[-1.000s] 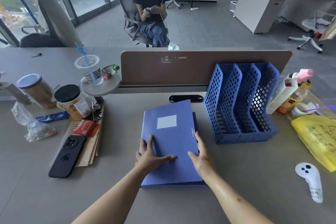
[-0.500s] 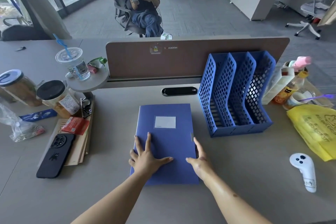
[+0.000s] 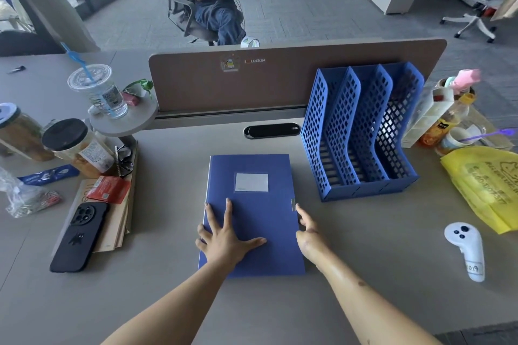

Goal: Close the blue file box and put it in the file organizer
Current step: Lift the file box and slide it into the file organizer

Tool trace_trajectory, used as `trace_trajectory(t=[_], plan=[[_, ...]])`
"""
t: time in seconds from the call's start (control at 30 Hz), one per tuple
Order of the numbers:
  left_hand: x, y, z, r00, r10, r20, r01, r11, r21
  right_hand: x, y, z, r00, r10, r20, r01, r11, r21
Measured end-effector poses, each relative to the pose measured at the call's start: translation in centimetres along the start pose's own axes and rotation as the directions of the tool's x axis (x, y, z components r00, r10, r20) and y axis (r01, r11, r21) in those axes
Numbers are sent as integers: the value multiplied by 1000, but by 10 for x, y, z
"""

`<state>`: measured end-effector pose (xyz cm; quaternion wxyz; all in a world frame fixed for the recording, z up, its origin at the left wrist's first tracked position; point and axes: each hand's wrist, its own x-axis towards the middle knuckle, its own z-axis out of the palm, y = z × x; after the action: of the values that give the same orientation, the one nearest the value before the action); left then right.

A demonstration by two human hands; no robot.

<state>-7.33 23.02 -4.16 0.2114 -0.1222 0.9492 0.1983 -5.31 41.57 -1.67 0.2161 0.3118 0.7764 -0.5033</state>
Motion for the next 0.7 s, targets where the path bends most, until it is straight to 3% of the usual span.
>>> trace_trajectory(t=[0.13, 0.23, 0.3, 0.43, 0.5, 0.57, 0.63, 0.7], plan=[[1, -2, 2, 1000, 7, 7, -7, 1000, 2, 5, 4, 1, 1000, -24, -7, 21, 950, -312], [2, -2, 4, 1000, 7, 5, -7, 1000, 7, -6, -1, -2, 995, -96, -32, 58, 799, -598], [4, -2, 4, 1000, 7, 5, -7, 1000, 2, -9, -6, -2, 990, -136, -29, 82, 741, -667], [4, -3, 4, 1000, 3, 18, -3, 1000, -14, -1, -3, 0, 988, -146, -38, 84, 742, -665], [4, -3, 2, 1000, 5, 29, -4, 999, -39, 16, 6, 2, 992, -104, -65, 50, 825, -563], [5, -5, -2, 999, 4, 39, -1, 996, -89, 42, 20, 7, 996, -67, -67, 48, 965, -258], [7, -11, -7, 1000, 5, 10, -3, 986, -166, 62, 26, 9, 994, -73, -76, 76, 996, 39], [11, -19, -13, 999, -15, -32, 6, 963, -270, 57, 10, 5, 998, -4, -56, 16, 974, 224]])
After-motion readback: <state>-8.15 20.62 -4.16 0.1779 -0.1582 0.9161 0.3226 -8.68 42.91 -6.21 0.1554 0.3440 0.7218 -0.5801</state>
